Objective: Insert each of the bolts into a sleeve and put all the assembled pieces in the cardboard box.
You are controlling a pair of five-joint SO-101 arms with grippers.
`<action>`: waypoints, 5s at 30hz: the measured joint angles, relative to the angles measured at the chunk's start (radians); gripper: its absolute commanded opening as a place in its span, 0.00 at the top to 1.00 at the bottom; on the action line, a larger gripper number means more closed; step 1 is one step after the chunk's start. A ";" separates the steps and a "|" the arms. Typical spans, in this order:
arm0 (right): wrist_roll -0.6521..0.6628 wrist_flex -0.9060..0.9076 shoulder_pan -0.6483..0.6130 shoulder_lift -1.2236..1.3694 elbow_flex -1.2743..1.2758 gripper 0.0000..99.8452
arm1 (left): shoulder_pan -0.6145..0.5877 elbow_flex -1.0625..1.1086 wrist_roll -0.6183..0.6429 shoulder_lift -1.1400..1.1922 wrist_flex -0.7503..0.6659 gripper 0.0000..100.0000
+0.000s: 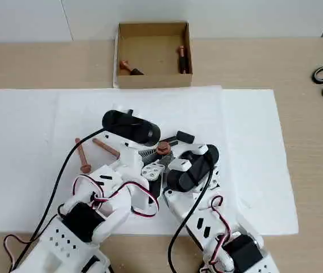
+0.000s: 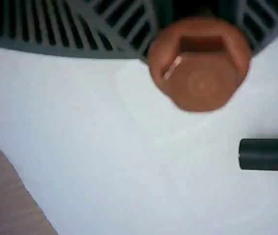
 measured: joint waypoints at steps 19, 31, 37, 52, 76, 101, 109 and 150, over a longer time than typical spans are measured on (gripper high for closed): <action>0.000 -0.006 0.005 -0.003 -0.006 0.99 | -0.089 -0.227 -0.005 0.011 0.259 0.83; 0.000 -0.006 0.008 -0.003 -0.006 0.99 | -0.282 -0.393 -0.114 0.011 0.483 0.83; 0.000 -0.006 0.141 -0.003 -0.006 0.99 | -0.512 -0.442 -0.384 0.011 0.609 0.83; 0.000 -0.006 0.456 0.195 -0.276 1.00 | -0.617 -0.448 -0.419 0.011 0.635 0.83; 0.000 -0.856 0.367 1.754 -1.281 1.00 | -0.623 -0.430 -0.419 0.009 0.641 0.83; 0.000 -1.040 0.350 2.777 -2.018 0.99 | -0.623 -0.407 -0.420 0.008 0.641 0.83; 0.000 -0.953 0.350 2.816 -2.019 0.99 | -0.623 -0.407 -0.420 0.008 0.641 0.83; 0.000 -0.345 0.348 2.248 -2.053 0.78 | -0.623 -0.407 -0.420 0.008 0.641 0.83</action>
